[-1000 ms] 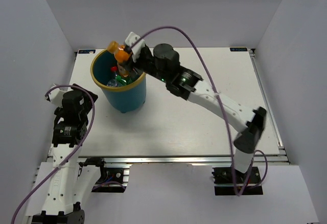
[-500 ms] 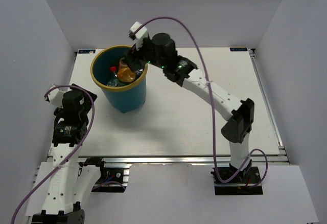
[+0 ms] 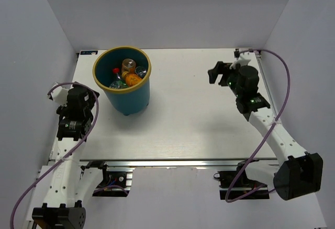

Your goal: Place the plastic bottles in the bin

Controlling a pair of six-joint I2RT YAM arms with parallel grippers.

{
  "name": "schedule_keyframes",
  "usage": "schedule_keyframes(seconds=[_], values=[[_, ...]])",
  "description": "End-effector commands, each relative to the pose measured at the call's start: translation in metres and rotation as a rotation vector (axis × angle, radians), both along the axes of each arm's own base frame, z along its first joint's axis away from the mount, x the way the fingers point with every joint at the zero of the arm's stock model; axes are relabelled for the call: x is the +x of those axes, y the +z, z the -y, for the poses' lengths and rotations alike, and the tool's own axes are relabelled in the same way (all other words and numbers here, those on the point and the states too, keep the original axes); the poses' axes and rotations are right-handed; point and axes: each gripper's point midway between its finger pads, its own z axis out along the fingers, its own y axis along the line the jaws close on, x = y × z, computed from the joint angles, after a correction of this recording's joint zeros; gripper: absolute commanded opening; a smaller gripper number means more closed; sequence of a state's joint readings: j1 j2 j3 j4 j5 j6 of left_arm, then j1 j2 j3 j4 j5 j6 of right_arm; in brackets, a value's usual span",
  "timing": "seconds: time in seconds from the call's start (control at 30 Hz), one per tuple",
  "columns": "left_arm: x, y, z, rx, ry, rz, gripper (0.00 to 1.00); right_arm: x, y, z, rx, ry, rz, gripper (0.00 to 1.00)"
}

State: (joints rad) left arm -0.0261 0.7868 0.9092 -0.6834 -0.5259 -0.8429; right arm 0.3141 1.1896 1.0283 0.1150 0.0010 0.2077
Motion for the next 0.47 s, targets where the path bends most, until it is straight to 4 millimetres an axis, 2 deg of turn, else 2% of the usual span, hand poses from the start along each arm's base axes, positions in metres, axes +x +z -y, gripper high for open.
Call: schedule_keyframes(seconds=[0.0, 0.07, 0.13, 0.17, 0.23, 0.27, 0.43], values=[[0.008, 0.008, -0.013, 0.04, 0.063, 0.027, 0.98, -0.008, -0.018, 0.038, 0.064, -0.213, -0.015, 0.89], [0.009, 0.012, -0.021, 0.063, 0.107, 0.032, 0.98, -0.014, -0.038, 0.053, 0.026, -0.287, -0.053, 0.89], [0.011, 0.015, -0.025, 0.082, 0.127, 0.031, 0.98, -0.02, -0.042, 0.068, 0.019, -0.356, -0.055, 0.89], [0.012, 0.014, -0.026, 0.083, 0.134, 0.032, 0.98, -0.022, -0.048, 0.07, 0.003, -0.364, -0.058, 0.89], [0.014, 0.013, -0.027, 0.084, 0.139, 0.034, 0.98, -0.021, -0.041, 0.068, 0.006, -0.342, 0.005, 0.89], [0.014, 0.014, -0.027, 0.084, 0.139, 0.038, 0.98, -0.023, -0.049, 0.068, -0.004, -0.333, 0.003, 0.9], [0.013, 0.012, -0.029, 0.102, 0.141, 0.027, 0.98, -0.022, -0.051, 0.076, 0.001, -0.38, 0.017, 0.9]])
